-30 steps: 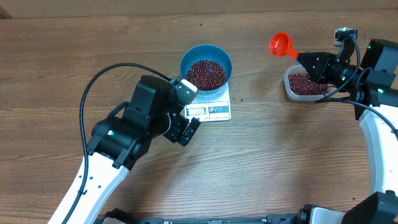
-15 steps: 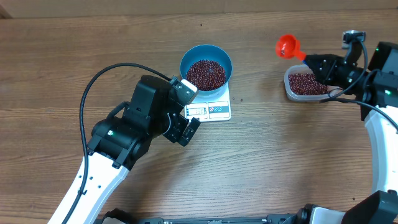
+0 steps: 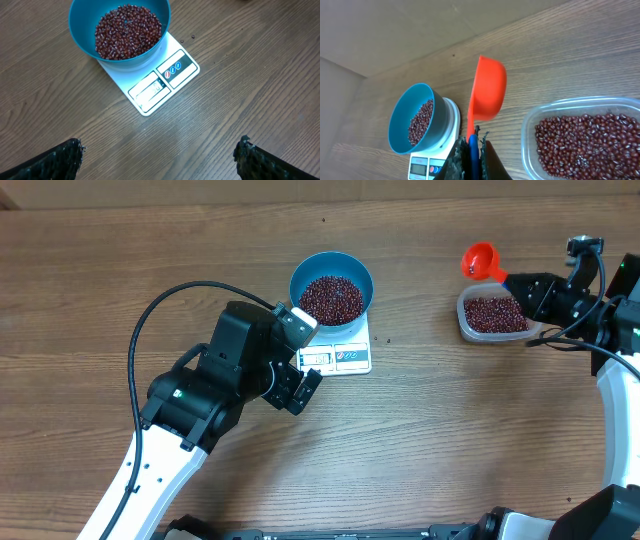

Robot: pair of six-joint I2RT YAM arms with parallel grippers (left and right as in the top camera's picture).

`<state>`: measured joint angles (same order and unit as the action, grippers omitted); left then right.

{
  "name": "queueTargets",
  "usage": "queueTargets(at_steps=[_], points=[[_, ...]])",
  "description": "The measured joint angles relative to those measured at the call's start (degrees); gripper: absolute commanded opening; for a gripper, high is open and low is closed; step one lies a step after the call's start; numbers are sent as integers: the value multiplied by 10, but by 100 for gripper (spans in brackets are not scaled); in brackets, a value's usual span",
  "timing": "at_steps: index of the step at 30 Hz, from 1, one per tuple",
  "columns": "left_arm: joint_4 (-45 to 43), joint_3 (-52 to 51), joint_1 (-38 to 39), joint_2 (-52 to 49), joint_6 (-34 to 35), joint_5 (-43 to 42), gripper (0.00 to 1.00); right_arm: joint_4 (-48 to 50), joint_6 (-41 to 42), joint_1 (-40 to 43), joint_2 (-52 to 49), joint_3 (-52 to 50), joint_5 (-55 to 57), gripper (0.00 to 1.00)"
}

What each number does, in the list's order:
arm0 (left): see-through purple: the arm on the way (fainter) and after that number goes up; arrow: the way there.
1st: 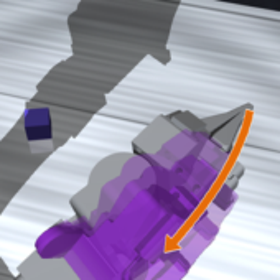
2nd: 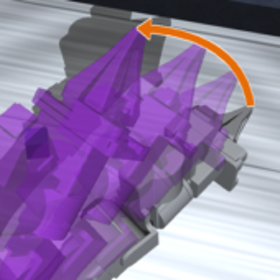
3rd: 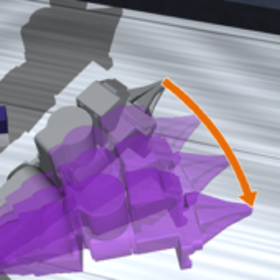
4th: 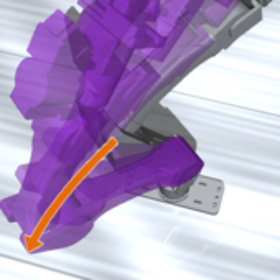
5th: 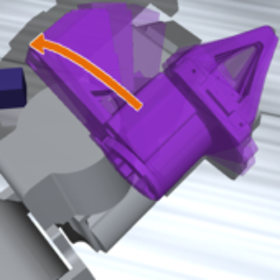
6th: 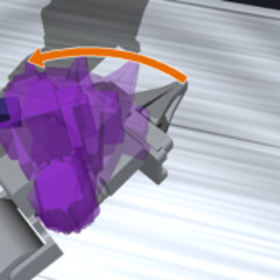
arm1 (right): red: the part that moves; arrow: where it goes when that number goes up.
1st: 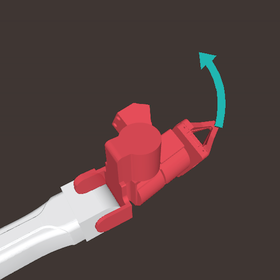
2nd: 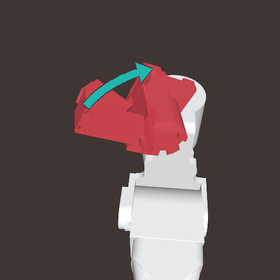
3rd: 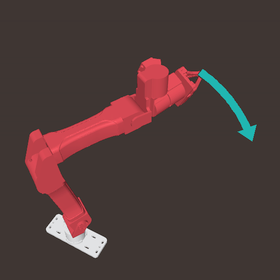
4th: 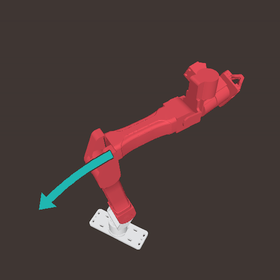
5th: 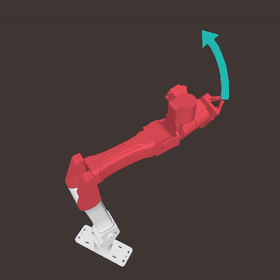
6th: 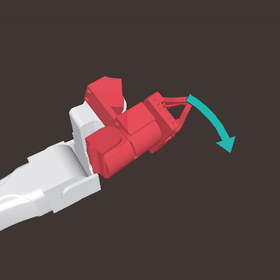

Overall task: Scoop item into bowl and weigh 150g on scale
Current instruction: 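Carry the red scoop with the right gripper to the bean container, then lower the red scoop into the container and release it with the right gripper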

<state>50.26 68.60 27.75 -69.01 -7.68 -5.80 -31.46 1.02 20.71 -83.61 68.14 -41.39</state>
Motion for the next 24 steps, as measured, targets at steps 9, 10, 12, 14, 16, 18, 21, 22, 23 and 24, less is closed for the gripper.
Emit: queueTargets(at_steps=[9,10,12,14,16,18,21,22,23,24], points=[[0,0,0,0,0,0,99,-20,-35,2,0,0,37,4],[0,0,0,0,0,0,99,-22,-41,2,0,0,40,4],[0,0,0,0,0,0,99,-26,-61,3,0,0,44,4],[0,0,0,0,0,0,100,-32,-85,2,0,0,49,4],[0,0,0,0,0,0,100,-40,-101,2,0,0,62,4],[0,0,0,0,0,0,100,-47,-112,3,0,0,82,4],[0,0,0,0,0,0,100,-61,-140,3,0,0,111,4],[0,0,0,0,0,0,100,-68,-155,2,0,0,120,4],[0,0,0,0,0,0,99,-72,-170,3,0,0,129,4],[0,0,0,0,0,0,100,-79,-185,2,0,0,138,4]])
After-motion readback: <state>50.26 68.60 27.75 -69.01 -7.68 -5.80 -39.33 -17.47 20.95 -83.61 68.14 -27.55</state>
